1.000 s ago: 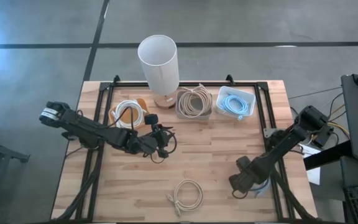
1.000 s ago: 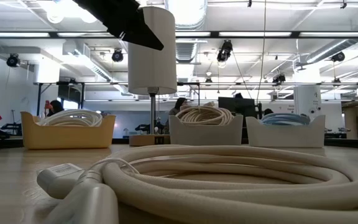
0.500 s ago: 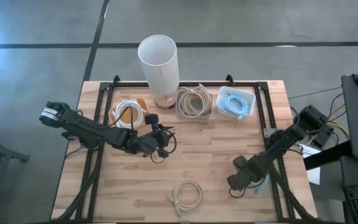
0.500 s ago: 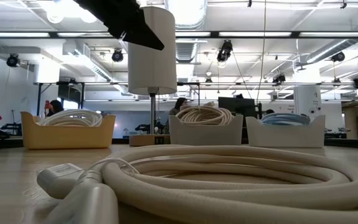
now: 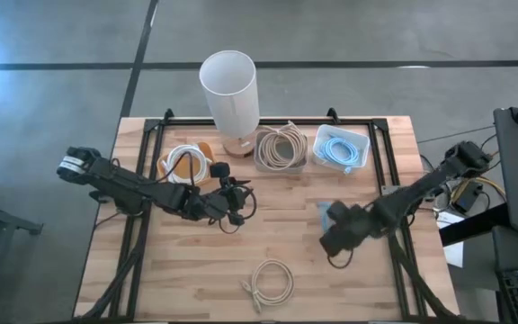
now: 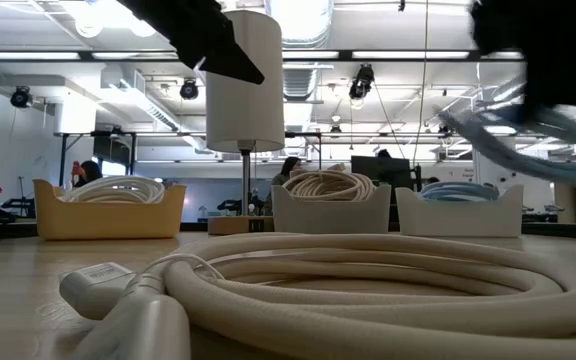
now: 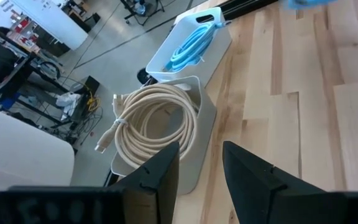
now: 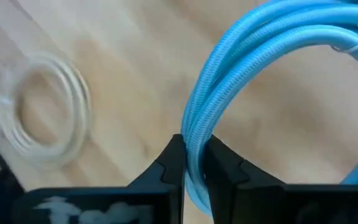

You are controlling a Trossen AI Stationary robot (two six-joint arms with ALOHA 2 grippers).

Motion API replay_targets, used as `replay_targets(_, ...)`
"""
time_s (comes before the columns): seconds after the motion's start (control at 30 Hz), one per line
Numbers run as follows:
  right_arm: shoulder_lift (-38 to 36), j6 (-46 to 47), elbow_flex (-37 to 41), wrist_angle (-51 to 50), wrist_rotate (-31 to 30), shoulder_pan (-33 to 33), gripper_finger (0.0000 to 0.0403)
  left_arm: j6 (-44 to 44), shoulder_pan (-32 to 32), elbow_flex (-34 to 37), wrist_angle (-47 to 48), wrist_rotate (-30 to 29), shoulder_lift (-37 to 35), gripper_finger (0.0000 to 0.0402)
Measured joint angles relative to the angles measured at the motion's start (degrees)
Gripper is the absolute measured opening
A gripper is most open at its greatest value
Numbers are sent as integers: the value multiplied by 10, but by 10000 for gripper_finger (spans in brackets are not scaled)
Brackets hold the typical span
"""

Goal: Sort HDMI cables
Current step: Put the blue HDMI cable into the white bin

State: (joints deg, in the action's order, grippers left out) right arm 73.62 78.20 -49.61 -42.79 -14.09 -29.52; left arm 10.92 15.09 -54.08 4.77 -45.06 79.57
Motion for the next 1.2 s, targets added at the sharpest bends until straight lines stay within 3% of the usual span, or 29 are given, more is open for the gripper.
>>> replay_targets(0.13,-43,-179,-21,-3,-42,67,29,0,0,0,1,0,0,138)
replay_targets(0.37,-81,-405,-53,-27,-34,238,29,0,0,0,3,0,0,138)
replay_targets(0.63,-74,-636,-72,-90,146,452,29,-1,0,0,4,0,0,138)
replay_targets(0.9,-51,-734,-76,-111,158,597,29,-5,0,0,3,0,0,138)
replay_targets(1.2,22,-759,-61,-110,155,625,31,-9,0,0,3,0,0,138)
